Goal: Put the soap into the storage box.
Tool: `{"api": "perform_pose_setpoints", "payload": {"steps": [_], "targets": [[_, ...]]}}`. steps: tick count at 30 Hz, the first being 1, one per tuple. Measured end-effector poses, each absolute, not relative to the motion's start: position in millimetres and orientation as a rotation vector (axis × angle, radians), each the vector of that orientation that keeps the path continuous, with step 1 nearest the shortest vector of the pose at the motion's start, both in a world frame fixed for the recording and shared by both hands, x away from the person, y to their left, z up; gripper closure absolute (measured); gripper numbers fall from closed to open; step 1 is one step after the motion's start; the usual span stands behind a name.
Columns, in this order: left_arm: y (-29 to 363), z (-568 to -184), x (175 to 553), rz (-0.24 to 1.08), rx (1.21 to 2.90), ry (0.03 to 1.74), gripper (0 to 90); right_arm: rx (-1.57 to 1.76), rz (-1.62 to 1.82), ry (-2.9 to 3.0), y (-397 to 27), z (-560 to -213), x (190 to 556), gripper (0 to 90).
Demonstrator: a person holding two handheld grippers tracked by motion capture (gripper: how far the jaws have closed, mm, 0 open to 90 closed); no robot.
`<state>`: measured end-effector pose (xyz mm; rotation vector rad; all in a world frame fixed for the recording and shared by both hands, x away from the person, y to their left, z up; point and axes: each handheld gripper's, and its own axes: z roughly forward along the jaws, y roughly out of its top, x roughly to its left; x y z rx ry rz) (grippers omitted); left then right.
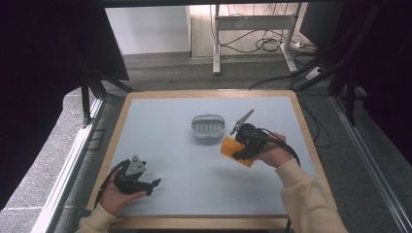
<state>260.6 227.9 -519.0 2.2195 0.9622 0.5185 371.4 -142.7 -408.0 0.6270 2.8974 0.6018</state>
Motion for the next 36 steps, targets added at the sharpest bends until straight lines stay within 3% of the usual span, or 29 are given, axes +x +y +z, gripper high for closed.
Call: {"api": "perform_pose_setpoints", "payload": {"steps": [36], "targets": [[228,-520,261,0.512,2.233,0.951,17.3,0.61,0.635,2.898,-137,-407,411,61.2]]}}
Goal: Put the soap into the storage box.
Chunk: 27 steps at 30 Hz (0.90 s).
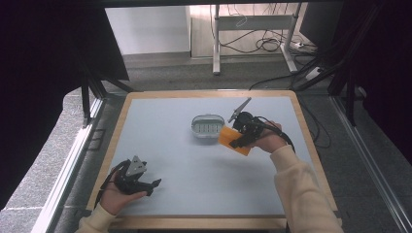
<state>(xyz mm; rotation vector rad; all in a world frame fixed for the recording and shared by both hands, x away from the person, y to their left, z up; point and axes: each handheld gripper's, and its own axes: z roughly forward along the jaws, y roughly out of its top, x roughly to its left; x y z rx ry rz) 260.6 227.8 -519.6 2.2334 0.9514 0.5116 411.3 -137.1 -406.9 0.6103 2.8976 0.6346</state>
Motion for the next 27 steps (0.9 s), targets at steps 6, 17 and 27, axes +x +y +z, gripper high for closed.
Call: {"api": "perform_pose_setpoints", "payload": {"steps": [6,17,27], "targets": [[228,-520,261,0.511,2.233,0.95,17.3,0.608,0.631,2.898,-136,-407,418,61.2],[228,-520,261,0.516,2.229,0.954,17.3,0.607,0.621,2.897,-131,-408,427,61.2],[228,-519,261,0.517,2.234,0.949,17.4,0.592,0.61,2.889,-124,-406,436,61.3]]}}
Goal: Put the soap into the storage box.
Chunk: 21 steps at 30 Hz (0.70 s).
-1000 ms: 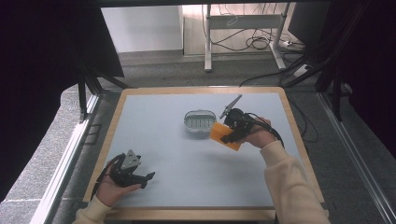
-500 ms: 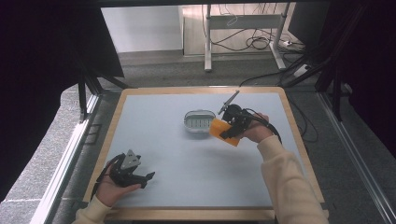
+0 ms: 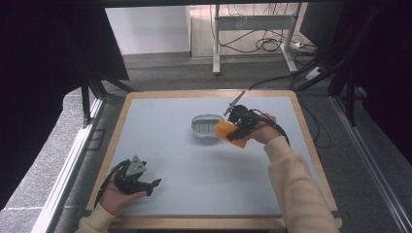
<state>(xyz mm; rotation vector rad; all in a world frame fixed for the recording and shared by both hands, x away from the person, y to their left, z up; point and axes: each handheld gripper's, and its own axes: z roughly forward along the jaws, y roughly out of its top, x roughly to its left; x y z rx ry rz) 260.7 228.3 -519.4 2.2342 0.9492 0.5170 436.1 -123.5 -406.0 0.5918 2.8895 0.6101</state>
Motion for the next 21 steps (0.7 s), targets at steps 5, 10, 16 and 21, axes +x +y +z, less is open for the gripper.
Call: {"api": "perform_pose_setpoints", "payload": {"steps": [5,10,16,21], "targets": [[228,-519,261,0.517,2.233,0.95,17.3,0.581,0.61,2.891,-119,-405,442,61.2],[228,-519,261,0.52,2.234,0.947,17.3,0.579,0.609,2.886,-114,-404,446,61.3],[228,-519,261,0.519,2.228,0.951,17.2,0.567,0.636,2.883,-111,-402,451,61.3],[229,-519,261,0.519,2.231,0.949,17.2,0.567,0.63,2.882,-108,-403,455,61.3]]}}
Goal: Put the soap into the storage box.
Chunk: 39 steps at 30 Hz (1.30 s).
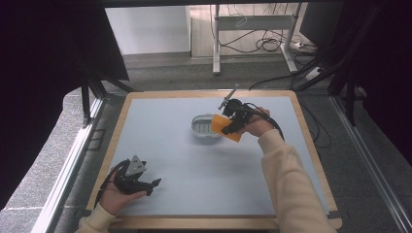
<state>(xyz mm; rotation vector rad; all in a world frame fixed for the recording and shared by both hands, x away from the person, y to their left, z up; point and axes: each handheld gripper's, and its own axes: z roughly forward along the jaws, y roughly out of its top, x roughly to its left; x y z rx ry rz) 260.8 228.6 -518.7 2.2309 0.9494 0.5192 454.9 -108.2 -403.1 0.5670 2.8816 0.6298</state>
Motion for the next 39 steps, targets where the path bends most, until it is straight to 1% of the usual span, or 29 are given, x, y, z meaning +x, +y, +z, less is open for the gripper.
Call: {"api": "perform_pose_setpoints", "payload": {"steps": [17,39], "targets": [[228,-519,261,0.517,2.229,0.95,17.3,0.567,0.644,2.884,-101,-405,470,61.3],[228,-518,260,0.516,2.229,0.945,17.3,0.434,0.632,2.91,-80,-403,483,61.3]]}}
